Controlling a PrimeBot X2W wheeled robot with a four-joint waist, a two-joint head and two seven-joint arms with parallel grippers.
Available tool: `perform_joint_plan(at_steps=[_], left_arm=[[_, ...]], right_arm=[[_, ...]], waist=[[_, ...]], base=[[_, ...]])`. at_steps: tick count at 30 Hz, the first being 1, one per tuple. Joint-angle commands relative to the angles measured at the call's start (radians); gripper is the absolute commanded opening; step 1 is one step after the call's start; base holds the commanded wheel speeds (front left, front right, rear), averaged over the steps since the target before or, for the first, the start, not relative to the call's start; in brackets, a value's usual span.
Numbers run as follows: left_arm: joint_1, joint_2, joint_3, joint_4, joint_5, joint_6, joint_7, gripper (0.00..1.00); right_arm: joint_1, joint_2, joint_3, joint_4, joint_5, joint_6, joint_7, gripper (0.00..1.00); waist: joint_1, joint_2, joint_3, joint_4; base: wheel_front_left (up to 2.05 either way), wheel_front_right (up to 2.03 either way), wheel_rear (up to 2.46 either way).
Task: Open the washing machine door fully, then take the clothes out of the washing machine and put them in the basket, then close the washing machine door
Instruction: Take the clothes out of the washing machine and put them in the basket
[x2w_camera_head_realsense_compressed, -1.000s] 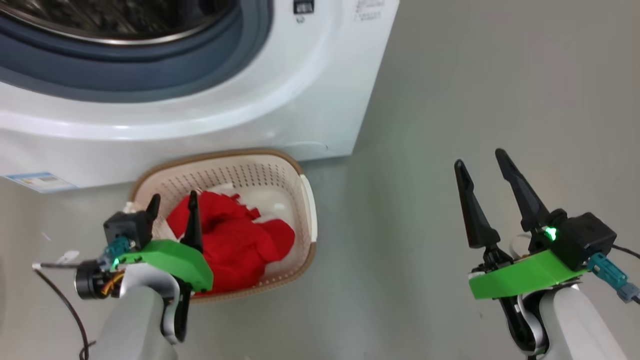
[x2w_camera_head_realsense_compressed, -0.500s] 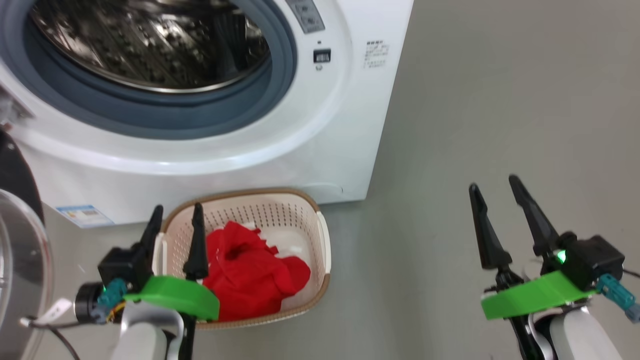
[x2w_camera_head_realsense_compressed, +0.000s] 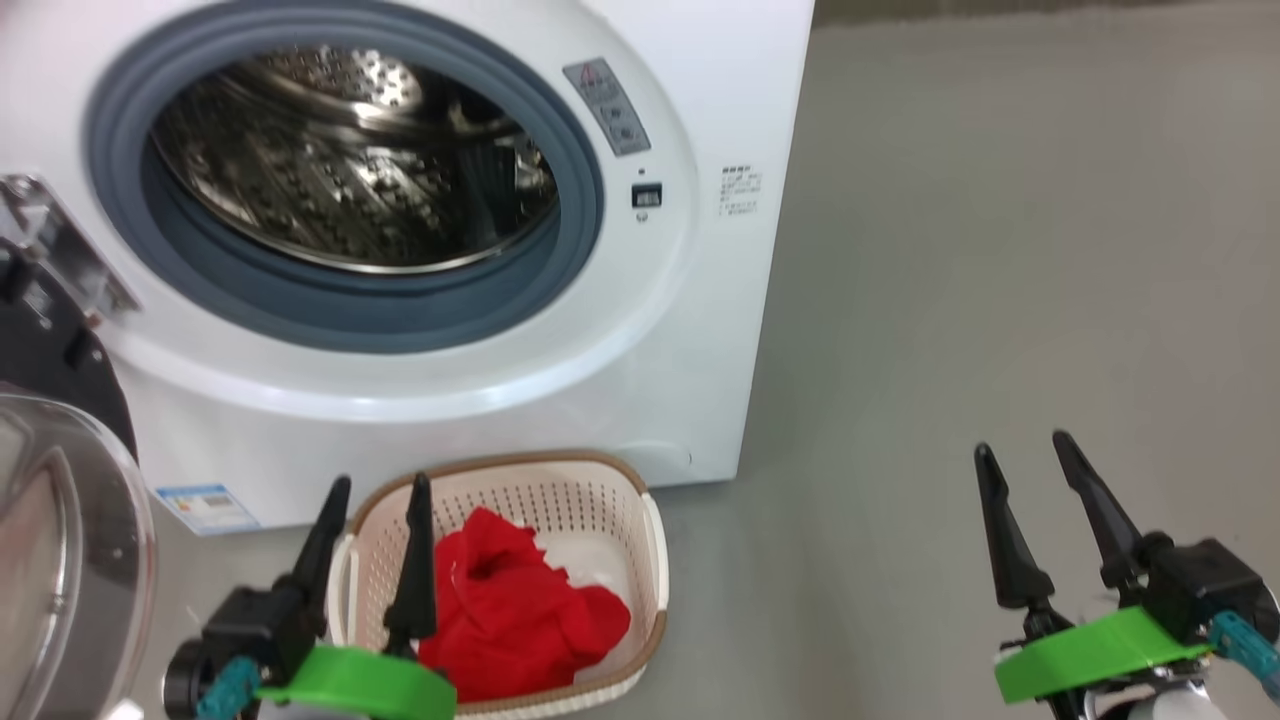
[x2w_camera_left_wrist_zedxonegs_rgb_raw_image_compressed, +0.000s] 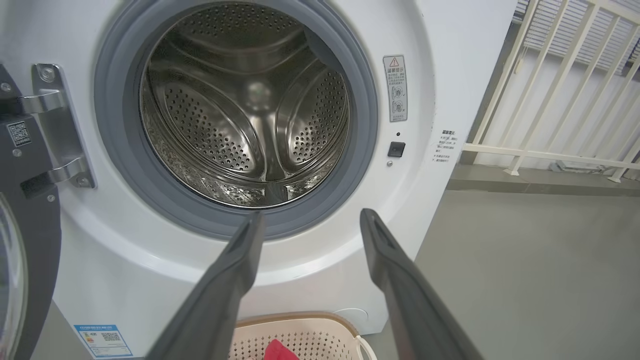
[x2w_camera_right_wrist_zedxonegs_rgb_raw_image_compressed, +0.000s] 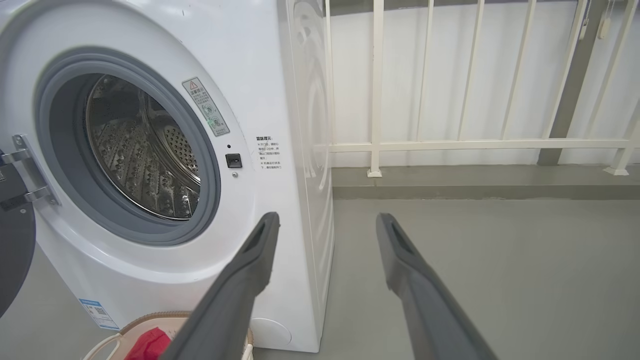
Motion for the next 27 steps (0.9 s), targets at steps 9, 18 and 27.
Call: perform_joint_plan(at_steps=[9,18,27], left_arm=[[0.097,0.01,0.033,-0.1,0.032,0.023,-0.012,1.0],[0.14,0.011,0.04,-0.138,0.054,0.029,-0.012,1.0],[0.145,0.01,0.044,-0.146,0.06,0.033,-0.012,1.0]], right_arm=[[0.059,-0.005,-0.016,-0.058,-0.031,0.005,-0.006,1.0],[0.095,-0.005,-0.036,-0.08,-0.041,0.005,-0.006,1.0],[0.099,-0.005,-0.035,-0.094,-0.046,0.005,-0.006,1.0]], waist=[[0.0,0.0,-0.093,-0.004],[0.0,0.0,-0.119,-0.002],[0.0,0.0,-0.122,-0.002]], base=[[0.0,0.0,0.0],[0.0,0.0,0.0],[0.0,0.0,0.0]])
